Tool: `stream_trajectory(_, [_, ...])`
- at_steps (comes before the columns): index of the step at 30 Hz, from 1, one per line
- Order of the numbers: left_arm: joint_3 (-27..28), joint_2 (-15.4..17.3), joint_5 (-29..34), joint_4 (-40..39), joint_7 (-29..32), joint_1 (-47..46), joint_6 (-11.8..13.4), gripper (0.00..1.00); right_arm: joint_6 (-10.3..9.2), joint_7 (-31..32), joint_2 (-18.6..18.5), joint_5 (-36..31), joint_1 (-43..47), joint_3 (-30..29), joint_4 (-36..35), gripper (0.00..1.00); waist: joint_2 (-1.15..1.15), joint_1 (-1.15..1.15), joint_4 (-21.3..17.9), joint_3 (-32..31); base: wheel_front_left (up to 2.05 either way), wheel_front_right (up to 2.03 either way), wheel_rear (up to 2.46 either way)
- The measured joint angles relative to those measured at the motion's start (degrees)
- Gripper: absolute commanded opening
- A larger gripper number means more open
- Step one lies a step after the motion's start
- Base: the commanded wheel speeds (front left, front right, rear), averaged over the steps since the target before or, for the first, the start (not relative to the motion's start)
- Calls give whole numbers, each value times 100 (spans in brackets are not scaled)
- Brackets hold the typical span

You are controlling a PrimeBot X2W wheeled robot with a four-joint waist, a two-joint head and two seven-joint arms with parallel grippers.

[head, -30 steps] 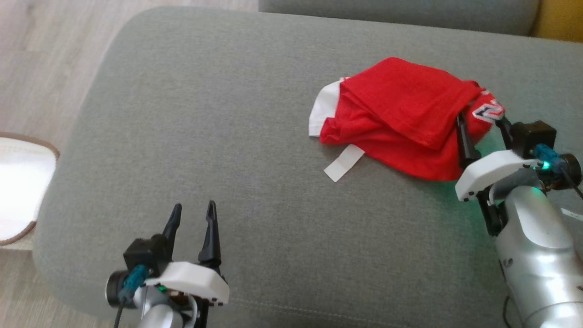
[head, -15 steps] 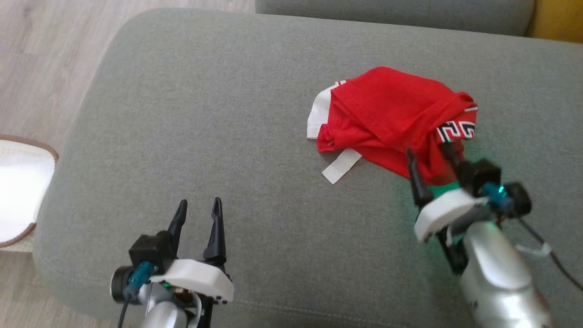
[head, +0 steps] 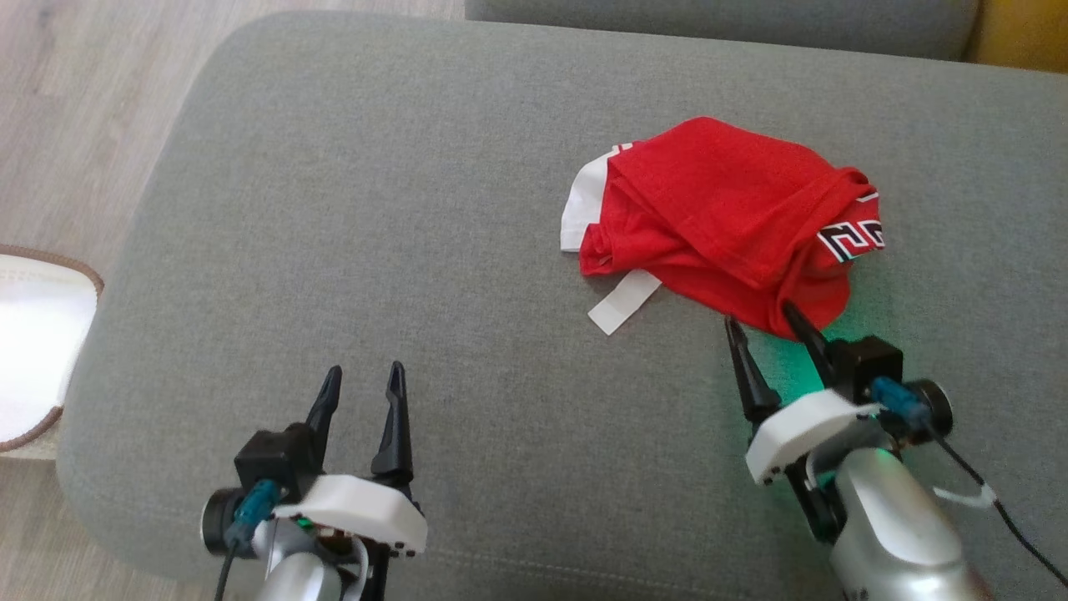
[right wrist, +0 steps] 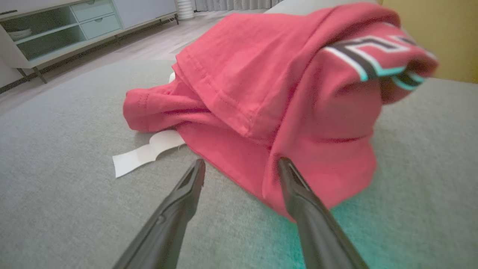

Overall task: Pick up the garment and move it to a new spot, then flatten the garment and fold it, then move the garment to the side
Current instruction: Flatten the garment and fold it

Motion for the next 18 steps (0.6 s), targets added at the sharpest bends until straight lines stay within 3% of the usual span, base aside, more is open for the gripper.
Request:
stream_trajectory(11, [-25, 0, -35, 0, 0, -10, -1, 100, 0, 0, 3, 452, -396, 310, 53, 100, 0, 0, 106, 96, 0, 0, 0])
stream_trajectory(18, [-29, 0, -86, -4, 0, -9, -1, 100, 0, 0, 4, 805, -393, -96, 450, 100, 0, 0, 138, 148, 0, 0, 0])
